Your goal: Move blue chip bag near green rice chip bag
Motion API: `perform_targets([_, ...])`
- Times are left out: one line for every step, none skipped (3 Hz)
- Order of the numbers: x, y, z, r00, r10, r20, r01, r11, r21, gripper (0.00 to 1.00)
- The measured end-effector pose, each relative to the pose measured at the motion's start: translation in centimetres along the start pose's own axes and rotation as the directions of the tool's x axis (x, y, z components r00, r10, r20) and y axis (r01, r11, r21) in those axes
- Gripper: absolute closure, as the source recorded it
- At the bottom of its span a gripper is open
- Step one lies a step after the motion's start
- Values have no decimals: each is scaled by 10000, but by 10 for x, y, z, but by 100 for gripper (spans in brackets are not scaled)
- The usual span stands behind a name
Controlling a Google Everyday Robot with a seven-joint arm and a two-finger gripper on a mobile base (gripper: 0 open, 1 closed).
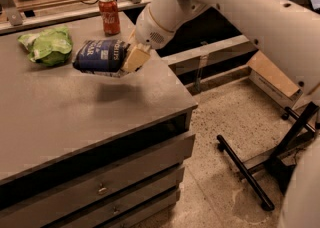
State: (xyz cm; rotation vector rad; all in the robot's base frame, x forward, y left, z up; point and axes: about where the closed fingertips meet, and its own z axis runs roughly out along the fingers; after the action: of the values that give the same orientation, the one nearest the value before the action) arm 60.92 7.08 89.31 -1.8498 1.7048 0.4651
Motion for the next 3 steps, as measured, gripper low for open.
perform_targets([-6,-31,16,9982,-480,-357,504,9962,705,100])
perform_targets([-12,-46,26,9909,-1070,-816,1157,9871,1108,100])
perform_targets([-14,-59,35,9833,-1204,-1364,1384,9816,1315,83])
